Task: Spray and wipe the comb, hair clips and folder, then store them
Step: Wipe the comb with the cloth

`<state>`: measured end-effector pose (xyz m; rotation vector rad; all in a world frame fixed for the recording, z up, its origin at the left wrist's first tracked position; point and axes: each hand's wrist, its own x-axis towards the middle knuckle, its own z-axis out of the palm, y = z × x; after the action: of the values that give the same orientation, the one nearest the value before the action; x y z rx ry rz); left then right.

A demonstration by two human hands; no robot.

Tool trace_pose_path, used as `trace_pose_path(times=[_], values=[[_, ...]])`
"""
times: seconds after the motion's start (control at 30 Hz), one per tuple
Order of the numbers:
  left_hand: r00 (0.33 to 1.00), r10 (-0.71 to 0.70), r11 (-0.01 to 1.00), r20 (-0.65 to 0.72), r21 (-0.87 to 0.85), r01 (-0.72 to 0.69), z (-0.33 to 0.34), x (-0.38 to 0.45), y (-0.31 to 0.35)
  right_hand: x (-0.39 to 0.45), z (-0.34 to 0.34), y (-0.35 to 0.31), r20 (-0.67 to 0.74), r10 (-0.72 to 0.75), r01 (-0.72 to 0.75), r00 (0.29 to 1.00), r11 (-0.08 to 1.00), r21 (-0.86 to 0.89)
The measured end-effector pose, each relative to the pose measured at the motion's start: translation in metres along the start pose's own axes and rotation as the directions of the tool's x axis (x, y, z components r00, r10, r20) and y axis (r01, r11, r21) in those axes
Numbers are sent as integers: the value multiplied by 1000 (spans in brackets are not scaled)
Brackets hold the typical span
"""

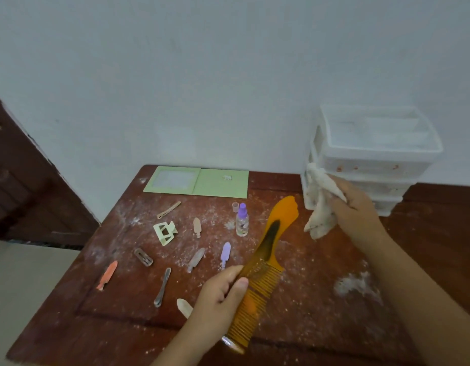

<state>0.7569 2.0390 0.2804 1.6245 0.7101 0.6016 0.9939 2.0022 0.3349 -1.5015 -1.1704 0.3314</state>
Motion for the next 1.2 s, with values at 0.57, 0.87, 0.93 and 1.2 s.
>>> trace_pose_path(times=[0.57, 0.87, 0.93, 1.2], values=[[898, -227, 813, 378, -435, 388, -10, 8, -2, -20, 22, 7, -72, 207, -210, 976, 977, -47], [983, -158, 915, 90, -360, 180, 3, 3, -1, -67, 44, 0, 89, -597, 524, 797, 611, -593], [992, -87, 940, 86, -321, 111, 5, 2, 2, -80, 55, 7, 260, -608, 628, 750, 533, -567], [991, 80, 994, 110, -85, -71, 0, -7, 6, -46, 17, 24, 191, -448, 473, 874, 688, -550]])
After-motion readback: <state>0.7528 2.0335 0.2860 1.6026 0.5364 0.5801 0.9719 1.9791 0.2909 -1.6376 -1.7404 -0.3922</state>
